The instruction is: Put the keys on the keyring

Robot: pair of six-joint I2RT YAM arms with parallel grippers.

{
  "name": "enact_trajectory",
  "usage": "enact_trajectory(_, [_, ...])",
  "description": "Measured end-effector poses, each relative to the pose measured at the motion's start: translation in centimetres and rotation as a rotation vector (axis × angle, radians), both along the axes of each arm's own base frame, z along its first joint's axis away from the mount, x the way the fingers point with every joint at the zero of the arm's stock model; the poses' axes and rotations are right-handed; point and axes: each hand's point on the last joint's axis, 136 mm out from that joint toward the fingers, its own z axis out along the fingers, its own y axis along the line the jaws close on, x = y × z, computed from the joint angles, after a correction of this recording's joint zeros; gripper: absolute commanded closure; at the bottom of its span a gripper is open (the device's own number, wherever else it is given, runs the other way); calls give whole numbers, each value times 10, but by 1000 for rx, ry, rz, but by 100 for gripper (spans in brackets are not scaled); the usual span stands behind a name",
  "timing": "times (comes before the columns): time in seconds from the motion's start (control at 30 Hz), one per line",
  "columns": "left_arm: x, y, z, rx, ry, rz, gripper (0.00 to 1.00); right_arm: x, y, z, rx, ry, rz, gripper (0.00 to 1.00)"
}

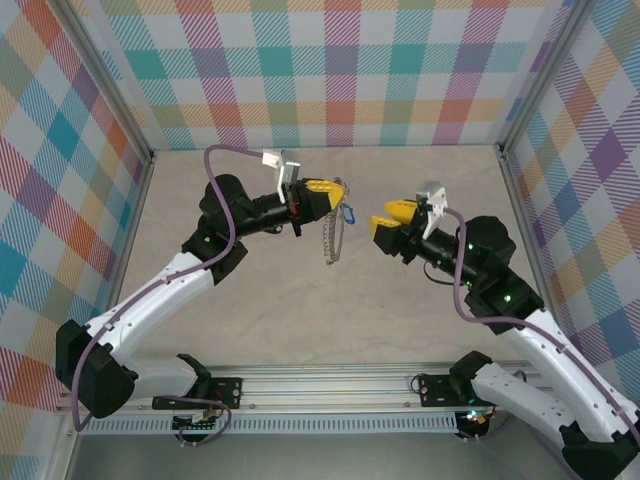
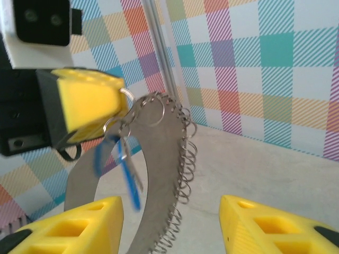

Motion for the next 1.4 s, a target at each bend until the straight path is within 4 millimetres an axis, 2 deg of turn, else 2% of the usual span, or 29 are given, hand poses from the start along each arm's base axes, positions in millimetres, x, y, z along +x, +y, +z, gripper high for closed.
enact_trajectory(0.17, [-3,-1,1,-9,-4,-21,100,19,9,20,103,57,63,52])
enact_trajectory(0.37, [-5,0,5,-19,-16,-28,100,50,-2,36,280,131,148,54])
enact_trajectory(0.43, [-5,0,5,-19,-17,-28,100,54,-1,36,317,153,192,55])
enact_trajectory(0.63, [-5,-1,5,-21,-17,-29,100,50,13,33,373,203,351,55])
enact_trajectory(0.87, [0,-5,-1,-18,-10,-33,100,44,19,37,392,205,441,58])
enact_trajectory(1.2, [7,-12,-11,-8,32,-45,100,40,21,25,392,228,470,59])
enact_trajectory(1.4, [9,-14,-7,-22,32,-51,100,43,22,21,396,241,475,61])
